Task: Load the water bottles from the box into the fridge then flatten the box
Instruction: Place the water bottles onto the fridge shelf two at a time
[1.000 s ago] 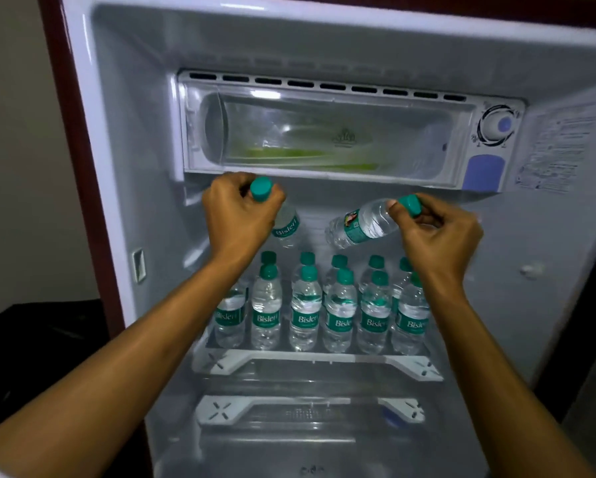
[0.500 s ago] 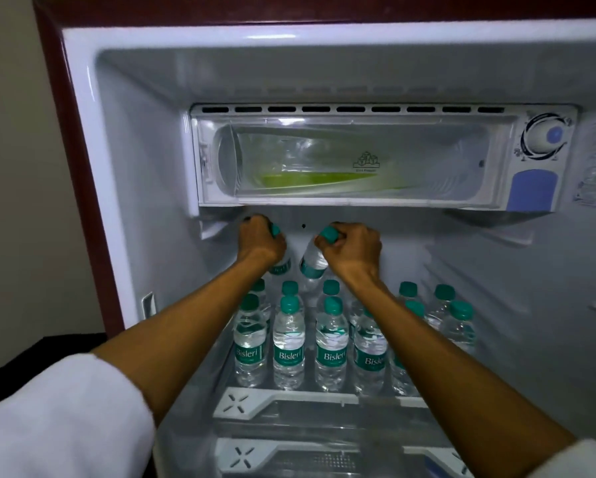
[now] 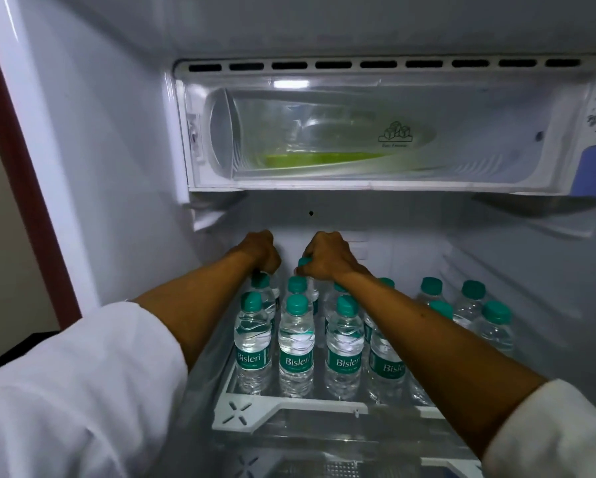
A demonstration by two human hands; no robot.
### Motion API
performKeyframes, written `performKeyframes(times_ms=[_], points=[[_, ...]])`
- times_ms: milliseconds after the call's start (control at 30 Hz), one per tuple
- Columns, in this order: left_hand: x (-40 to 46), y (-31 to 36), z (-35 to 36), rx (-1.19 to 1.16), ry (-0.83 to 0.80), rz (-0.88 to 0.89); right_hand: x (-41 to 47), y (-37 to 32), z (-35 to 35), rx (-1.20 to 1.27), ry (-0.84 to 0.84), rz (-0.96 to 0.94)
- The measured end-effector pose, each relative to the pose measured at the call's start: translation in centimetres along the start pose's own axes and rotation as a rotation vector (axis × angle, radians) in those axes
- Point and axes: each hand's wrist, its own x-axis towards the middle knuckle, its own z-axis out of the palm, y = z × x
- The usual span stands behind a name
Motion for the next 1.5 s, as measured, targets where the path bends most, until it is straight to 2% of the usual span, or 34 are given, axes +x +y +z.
performKeyframes(times_ms=[467, 933, 1200, 1367, 1500], points=[[-0.9, 0.4, 0.3, -0.003, 0.052, -0.023, 0.1, -2.0, -0.7, -0.101, -0.010, 0.072], [-1.4, 0.1, 0.5, 0.014, 0.044, -0.029, -0.7, -2.7, -1.1, -0.198, -0.027, 0.045], [-3.2, 0.7, -0.7, 0.000, -0.007, -0.035, -0.9, -1.7, -3.5, -0.020, 0.041, 0.107], [-5.4, 0.9, -2.2, 0.012, 0.010, -0.022, -2.7, -1.3, -4.6, 0.080, 0.065, 0.085], [-8.4, 0.9, -2.9, 0.036, 0.066, 0.007, -5.8, -2.1, -5.3, 0.069, 0.039, 0.068]])
